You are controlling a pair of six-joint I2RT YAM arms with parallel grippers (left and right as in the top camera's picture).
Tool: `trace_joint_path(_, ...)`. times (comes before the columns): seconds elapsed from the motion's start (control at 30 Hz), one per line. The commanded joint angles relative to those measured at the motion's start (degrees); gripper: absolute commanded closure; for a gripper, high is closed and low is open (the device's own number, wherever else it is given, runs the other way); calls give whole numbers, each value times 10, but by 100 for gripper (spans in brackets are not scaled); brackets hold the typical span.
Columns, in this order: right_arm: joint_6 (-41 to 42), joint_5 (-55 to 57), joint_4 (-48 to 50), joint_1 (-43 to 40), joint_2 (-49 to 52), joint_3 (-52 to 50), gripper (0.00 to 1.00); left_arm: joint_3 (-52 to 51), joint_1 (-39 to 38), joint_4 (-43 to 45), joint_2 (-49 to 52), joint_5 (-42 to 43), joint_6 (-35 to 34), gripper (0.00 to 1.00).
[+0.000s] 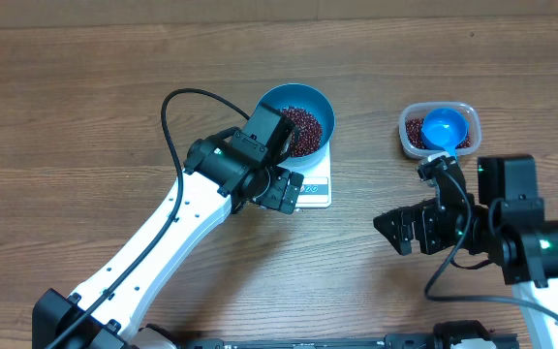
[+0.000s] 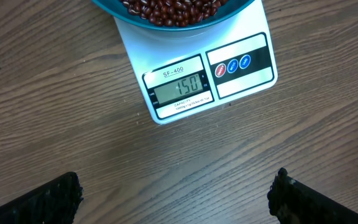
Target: Scoop item into bowl and weigh 150g on scale
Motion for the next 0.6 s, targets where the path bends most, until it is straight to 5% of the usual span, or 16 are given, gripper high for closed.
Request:
trace_joint_path(0.0, -7, -15, 6, 3, 11, 4, 0, 3, 3, 1, -14, 4, -2, 1)
trace_joint_path(0.57, -7, -89, -24, 3, 49, 4, 0, 3, 3, 1, -14, 4, -1, 0)
